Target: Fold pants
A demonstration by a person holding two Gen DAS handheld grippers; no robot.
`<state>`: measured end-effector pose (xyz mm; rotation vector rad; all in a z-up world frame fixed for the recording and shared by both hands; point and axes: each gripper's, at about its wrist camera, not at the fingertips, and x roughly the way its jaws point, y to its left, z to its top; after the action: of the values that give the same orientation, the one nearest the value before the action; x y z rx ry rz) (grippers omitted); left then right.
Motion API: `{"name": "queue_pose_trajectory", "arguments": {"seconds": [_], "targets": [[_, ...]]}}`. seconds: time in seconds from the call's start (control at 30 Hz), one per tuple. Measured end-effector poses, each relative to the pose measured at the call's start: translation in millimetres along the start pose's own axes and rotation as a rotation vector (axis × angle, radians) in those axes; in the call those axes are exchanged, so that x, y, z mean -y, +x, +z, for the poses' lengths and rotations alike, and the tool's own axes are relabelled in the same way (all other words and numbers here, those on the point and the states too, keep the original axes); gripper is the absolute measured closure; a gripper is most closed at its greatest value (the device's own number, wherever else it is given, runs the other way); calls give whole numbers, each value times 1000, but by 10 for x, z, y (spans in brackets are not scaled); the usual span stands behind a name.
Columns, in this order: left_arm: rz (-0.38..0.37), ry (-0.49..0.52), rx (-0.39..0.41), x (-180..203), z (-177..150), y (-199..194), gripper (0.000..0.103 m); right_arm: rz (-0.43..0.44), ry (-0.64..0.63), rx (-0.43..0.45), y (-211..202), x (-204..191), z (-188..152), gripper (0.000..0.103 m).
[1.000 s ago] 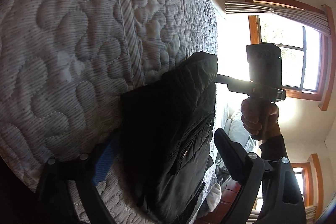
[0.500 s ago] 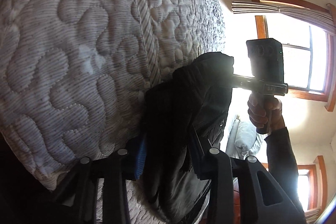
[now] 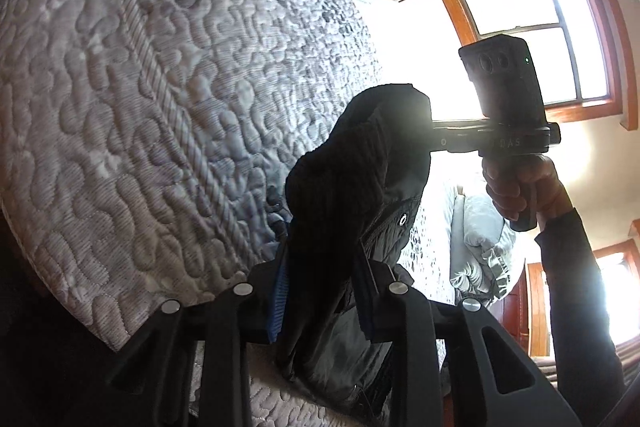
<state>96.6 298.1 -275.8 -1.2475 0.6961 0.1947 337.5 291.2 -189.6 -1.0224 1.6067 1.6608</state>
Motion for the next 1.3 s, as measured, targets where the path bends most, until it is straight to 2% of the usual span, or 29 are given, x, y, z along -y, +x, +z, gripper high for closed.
{"name": "queue_pose_trajectory", "arguments": {"seconds": [0.27,0.87,1.3], "targets": [[-20,107,10,546,-40,-149,75,-81,25,54,-357,-232,-352,74],[-61,288,14,1187,-332,-349,77,-180,77,166,-888,-578,-1131,75],[-76,410,9,1621,-622,-445,78,-240,111,227,-1103,-844,-1666,75]]}}
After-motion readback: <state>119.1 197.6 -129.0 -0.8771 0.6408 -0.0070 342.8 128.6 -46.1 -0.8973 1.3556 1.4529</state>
